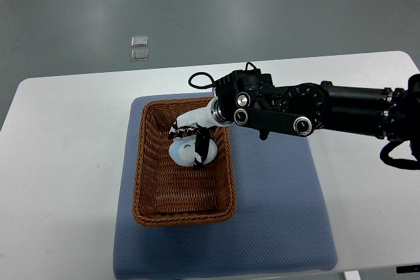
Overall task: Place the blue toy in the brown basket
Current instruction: 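Open the right hand and lift it away from the basket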
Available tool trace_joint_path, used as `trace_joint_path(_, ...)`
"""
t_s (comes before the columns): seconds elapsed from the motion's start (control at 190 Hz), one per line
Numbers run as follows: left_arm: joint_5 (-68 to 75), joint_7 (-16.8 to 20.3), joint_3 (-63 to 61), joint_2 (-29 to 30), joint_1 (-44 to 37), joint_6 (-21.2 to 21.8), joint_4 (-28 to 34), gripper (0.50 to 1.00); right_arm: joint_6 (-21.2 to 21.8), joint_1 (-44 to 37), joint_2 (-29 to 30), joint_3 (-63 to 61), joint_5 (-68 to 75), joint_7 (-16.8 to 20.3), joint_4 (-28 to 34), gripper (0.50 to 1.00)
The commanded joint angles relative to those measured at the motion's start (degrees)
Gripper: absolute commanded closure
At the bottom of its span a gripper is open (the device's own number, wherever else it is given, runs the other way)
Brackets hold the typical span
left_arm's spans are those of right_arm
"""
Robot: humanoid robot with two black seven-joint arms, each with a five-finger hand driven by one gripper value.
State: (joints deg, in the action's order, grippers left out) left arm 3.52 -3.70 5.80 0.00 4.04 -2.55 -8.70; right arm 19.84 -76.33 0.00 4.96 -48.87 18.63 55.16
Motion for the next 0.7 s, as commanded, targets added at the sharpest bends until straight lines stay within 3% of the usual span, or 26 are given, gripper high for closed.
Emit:
trace_joint_path(0.0,0.0,-0.1,0.0,0.0,0.0,0.0,0.0,0.5,0.4,-0.9,0.0,-0.4,0.2,0.0,-0.1,0.599)
trace_joint_path(0.132,0.0,0.0,0.0,0.0,0.0,0.0,0.0,0.5,0.9,-3.2,0.0,-2.1,0.9,0.0,-0.1,0.597)
trace_joint_path(0.422,0.0,0.0,0.0,0.0,0.0,0.0,0.0,0.5,6.3,-7.3,0.0,-13.0,1.4,-0.1,0.0,0.597)
trace_joint_path(0.575,0.0,0.0,-0.1,0.0,0.0,0.0,-0.1,0.5,6.2,-6.1,-7.0,-21.7,2.4,-0.4,0.0,0.597)
trace_joint_path(0.696,0.0,0.0,-0.1,0.0,0.0,0.0,-0.1,0.5,5.7,1.3,-13.4,-31.5,4.4,-1.1,-0.1,0.597)
